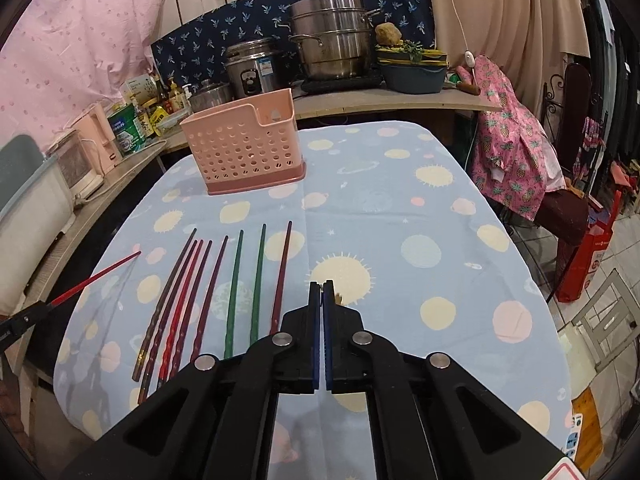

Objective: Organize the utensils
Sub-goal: 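Carry the red chopstick and gold spoon up to the pink holder with both grippers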

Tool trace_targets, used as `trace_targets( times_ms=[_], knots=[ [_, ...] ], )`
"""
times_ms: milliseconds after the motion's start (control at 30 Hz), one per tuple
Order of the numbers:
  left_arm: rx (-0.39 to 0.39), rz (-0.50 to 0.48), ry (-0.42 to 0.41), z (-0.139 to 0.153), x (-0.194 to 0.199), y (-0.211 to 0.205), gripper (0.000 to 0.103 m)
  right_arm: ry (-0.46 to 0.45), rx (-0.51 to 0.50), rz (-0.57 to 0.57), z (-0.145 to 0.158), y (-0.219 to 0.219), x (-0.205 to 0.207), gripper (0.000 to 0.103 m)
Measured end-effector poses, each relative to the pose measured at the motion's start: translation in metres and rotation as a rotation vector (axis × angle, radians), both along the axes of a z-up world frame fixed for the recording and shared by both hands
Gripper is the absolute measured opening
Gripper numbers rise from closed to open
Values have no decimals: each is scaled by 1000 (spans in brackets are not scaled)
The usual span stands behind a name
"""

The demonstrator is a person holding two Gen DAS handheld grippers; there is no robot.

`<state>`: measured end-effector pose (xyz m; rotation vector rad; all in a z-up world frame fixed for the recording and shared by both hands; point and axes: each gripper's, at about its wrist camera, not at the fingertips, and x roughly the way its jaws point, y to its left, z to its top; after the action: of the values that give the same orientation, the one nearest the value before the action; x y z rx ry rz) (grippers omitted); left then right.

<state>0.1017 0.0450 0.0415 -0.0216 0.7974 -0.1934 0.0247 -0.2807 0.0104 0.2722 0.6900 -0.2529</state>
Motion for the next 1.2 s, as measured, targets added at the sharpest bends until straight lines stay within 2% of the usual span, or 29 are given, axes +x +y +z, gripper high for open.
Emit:
trace_targets(
  times_ms=[233,567,733,900,1067,1200],
  knots=[
    [-22,9,-78,39,24,1,7,-36,3,11,18,-8,7,2],
    [-44,14,-183,100,80,-14,7,-100,33,51,48,-20,38,2],
    [-82,2,-218,128,107,-26,7,-143,73,89,69,-28,68,2],
    [-131,-6,-306,172,131,-45,7,-212,72,126,102,-34,110,2],
    [-216,-9,-405,216,160,-67,7,-283,79,161,129,-42,159,2],
    [-262,-10,-449,231,187,-89,7,-319,105,164,140,-53,198,2]
  ],
)
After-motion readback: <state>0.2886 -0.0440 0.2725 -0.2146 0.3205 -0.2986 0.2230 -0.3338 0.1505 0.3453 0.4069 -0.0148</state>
